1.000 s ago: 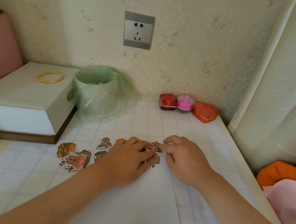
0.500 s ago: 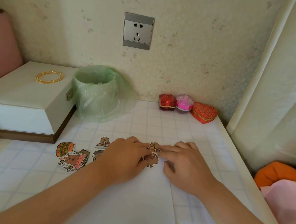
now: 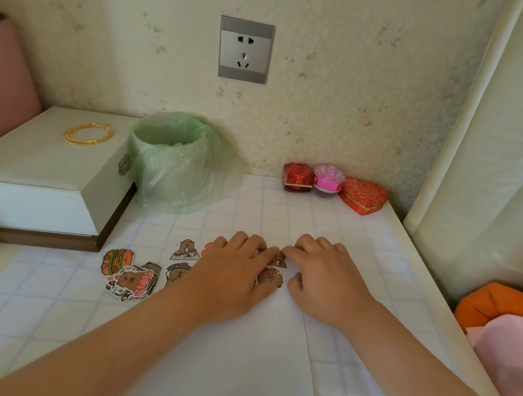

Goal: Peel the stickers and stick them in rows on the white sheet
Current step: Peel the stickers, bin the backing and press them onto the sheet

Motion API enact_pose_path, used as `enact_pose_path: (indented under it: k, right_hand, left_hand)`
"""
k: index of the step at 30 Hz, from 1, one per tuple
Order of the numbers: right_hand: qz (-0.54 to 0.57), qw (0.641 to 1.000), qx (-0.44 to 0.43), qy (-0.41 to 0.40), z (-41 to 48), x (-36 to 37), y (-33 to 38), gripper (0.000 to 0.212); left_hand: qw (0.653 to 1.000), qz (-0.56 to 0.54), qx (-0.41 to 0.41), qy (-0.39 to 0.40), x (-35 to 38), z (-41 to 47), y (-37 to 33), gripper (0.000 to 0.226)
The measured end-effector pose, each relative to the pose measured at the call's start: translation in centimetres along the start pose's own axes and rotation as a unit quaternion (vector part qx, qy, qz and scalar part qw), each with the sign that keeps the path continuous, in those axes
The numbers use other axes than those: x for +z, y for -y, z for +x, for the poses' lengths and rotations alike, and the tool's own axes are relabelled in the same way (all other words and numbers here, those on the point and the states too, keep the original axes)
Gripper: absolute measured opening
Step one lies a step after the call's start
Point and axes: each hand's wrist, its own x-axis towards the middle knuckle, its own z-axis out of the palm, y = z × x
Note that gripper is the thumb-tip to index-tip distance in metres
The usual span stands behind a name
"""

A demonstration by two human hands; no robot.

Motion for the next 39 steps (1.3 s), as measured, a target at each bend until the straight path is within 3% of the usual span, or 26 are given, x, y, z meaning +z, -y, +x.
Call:
enact_pose_path:
  k: [4,8,12,16,21,27,31,35,39]
  right_hand:
    - [-0.005,1.000,0.009,-0.003,-0.1,0.3,0.2,0.053]
    - [-0.004,1.000,0.014,-0.012,-0.6,0.2,0.2,0.061]
    - [0.006,1.000,-0.003,-0.030,-1.6,0.1,0.2,0.050]
    - [0.007,1.000,-0.009,-0.010,-2.0,0.3,0.2,0.052]
    - [0.008,1.000,-0.007,-0.013,-1.9,0.2,0.2,0.051]
    - [0.009,0.999,-0.011,-0.039,-2.0,0.1,0.3,0.045]
    - [0.017,0.999,0.002,-0.036,-1.9,-0.2,0.5,0.045]
    - [0.039,0.999,-0.003,0.006,-1.6,-0.3,0.8,0.063]
    - [0.019,1.000,-0.014,0.017,-0.8,-0.3,0.7,0.051]
  left_hand:
    - [0.998,0.011,-0.030,0.046,-0.5,1.1,-0.5,0.068]
    - [0.999,0.007,-0.028,0.025,-0.2,1.4,-0.3,0.070]
    - [1.000,0.004,-0.020,-0.014,0.0,1.3,-0.6,0.063]
    - [0.999,0.018,-0.002,0.033,-0.4,0.9,-0.2,0.070]
    - [0.999,-0.005,0.035,0.012,-1.1,-0.4,0.6,0.049]
    - [0.996,-0.052,0.027,0.059,-2.2,-1.2,0.9,0.060]
    - [1.000,-0.016,0.001,0.026,-1.6,-0.4,0.3,0.055]
    - [1.000,0.008,-0.003,0.002,-0.2,-0.1,-0.4,0.064]
    - [1.000,-0.010,-0.004,0.000,-0.8,0.0,-0.3,0.068]
